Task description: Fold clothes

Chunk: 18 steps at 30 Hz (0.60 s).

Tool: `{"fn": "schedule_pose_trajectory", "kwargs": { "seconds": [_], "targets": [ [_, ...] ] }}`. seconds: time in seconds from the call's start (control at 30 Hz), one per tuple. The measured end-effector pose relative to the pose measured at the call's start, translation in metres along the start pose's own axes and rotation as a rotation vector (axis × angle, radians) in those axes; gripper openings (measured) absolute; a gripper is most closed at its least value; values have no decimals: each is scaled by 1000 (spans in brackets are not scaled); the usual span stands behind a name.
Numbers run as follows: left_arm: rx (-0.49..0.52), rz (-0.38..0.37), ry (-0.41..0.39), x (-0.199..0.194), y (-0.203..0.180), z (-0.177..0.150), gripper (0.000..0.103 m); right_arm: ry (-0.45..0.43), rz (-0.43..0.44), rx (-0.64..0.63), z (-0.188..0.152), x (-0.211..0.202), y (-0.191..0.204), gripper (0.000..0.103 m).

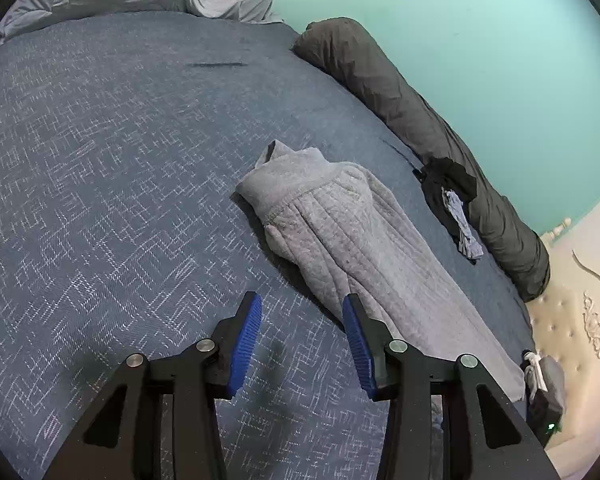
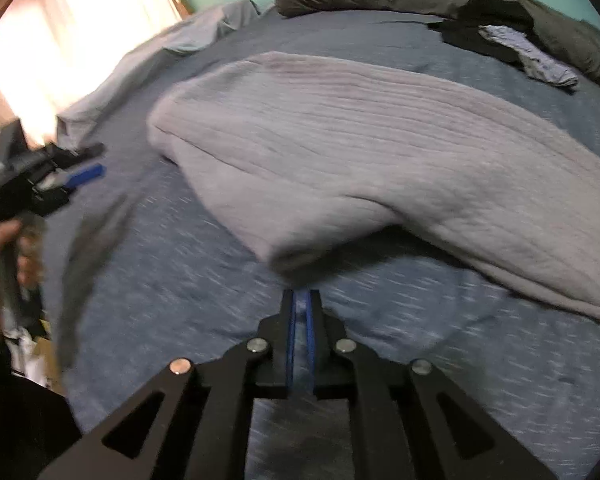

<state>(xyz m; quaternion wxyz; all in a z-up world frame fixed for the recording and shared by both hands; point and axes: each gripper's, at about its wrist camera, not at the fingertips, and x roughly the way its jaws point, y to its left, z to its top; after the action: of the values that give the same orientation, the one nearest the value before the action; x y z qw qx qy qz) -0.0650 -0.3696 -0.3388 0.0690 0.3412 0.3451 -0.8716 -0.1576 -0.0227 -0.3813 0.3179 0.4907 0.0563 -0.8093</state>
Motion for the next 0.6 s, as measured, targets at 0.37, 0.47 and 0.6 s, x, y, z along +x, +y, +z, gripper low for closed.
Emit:
{"fn": "schedule_pose_trajectory", "kwargs": {
  "seconds": [0.37, 0.47, 0.6],
  "targets": [
    [5, 3, 1, 0, -1, -1, 49, -94, 16, -16, 14, 18, 22, 43],
    [2, 6, 3, 1, 1, -1, 50, -128, 46, -13, 23, 19, 27, 26],
    [-7, 2, 10, 4, 4, 1, 50, -96, 59, -40, 25, 26, 37, 3]
  ]
}}
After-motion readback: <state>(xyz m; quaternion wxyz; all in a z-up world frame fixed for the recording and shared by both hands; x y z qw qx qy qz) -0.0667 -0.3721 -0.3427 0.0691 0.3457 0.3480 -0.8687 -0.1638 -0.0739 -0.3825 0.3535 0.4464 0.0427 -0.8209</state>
